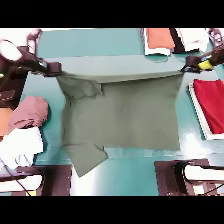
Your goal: Fold the shirts.
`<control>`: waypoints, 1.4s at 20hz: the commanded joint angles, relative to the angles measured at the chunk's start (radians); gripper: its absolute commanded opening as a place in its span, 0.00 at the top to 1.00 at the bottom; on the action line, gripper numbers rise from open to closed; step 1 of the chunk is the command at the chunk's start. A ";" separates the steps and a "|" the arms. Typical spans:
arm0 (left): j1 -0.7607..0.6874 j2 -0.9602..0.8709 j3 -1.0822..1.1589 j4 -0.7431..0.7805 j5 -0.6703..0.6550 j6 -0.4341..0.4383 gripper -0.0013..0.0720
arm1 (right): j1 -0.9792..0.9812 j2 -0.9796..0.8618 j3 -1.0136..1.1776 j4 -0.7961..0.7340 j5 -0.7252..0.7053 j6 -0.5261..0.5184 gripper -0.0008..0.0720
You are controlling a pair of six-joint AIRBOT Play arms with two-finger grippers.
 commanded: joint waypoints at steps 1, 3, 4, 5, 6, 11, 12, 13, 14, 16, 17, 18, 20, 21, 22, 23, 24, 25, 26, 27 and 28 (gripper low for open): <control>0.001 -0.148 0.038 -0.006 0.086 0.006 0.95 | 0.010 -0.178 0.077 0.031 -0.052 -0.001 0.96; 0.001 -0.160 0.100 -0.005 0.075 0.043 0.95 | 0.010 -0.209 0.166 0.028 -0.039 -0.002 0.97; 0.000 -0.160 0.129 -0.005 0.040 0.068 0.95 | 0.010 -0.206 0.190 0.020 -0.031 -0.011 0.97; 0.001 -0.160 0.150 -0.003 -0.011 0.085 0.95 | 0.010 -0.199 0.204 0.018 -0.018 -0.037 0.97; 0.000 -0.159 0.156 -0.002 -0.067 0.084 0.95 | 0.010 -0.182 0.200 0.018 -0.003 -0.056 0.97; 0.000 -0.159 0.051 -0.009 -0.220 0.080 0.95 | 0.010 -0.038 -0.070 -0.060 -0.021 -0.060 0.97; 0.000 -0.160 0.010 -0.025 -0.218 0.080 0.95 | 0.008 -0.013 -0.133 -0.060 -0.044 -0.059 0.96; 0.000 -0.159 -0.035 -0.047 -0.207 0.080 0.95 | 0.008 0.009 -0.197 -0.060 -0.066 -0.059 0.96; 0.000 -0.160 -0.074 -0.068 -0.190 0.083 0.95 | 0.008 0.025 -0.255 -0.058 -0.092 -0.059 0.96; 0.000 -0.160 -0.130 -0.088 -0.161 0.083 0.95 | 0.008 0.034 -0.331 -0.055 -0.122 -0.058 0.96; 0.000 -0.160 -0.143 -0.090 -0.156 0.083 0.95 | 0.008 0.034 -0.358 -0.047 -0.127 -0.057 0.96; 0.000 -0.160 -0.143 -0.089 -0.159 0.083 0.93 | 0.008 0.034 -0.376 -0.048 -0.133 -0.057 0.95; 0.000 -0.152 -0.140 -0.088 -0.180 0.082 0.16 | 0.008 0.034 -0.382 -0.048 -0.126 -0.057 0.43; 0.000 -0.137 -0.138 -0.077 -0.195 0.073 0.16 | 0.008 0.035 -0.372 -0.049 -0.108 -0.057 0.29; 0.000 -0.109 -0.138 -0.072 -0.205 0.071 0.16 | 0.008 0.035 -0.354 -0.048 -0.072 -0.057 0.29; 0.000 -0.074 -0.139 -0.061 -0.213 0.064 0.16 | 0.008 0.041 -0.335 -0.050 -0.031 -0.057 0.30; 0.000 -0.026 -0.153 -0.036 -0.214 0.054 0.16 | 0.008 0.061 -0.331 -0.051 -0.005 -0.059 0.30; -0.001 0.039 -0.196 -0.003 -0.210 0.039 0.16 | 0.008 0.092 -0.340 -0.051 0.004 -0.066 0.30; -0.001 0.107 -0.261 0.017 -0.214 0.019 0.16 | 0.008 0.131 -0.356 -0.052 0.002 -0.066 0.30; -0.001 0.183 -0.352 0.017 -0.225 0.002 0.16 | 0.008 0.176 -0.378 -0.052 0.000 -0.066 0.30; -0.001 0.263 -0.457 0.013 -0.230 -0.008 0.16 | 0.008 0.216 -0.401 -0.051 -0.007 -0.066 0.30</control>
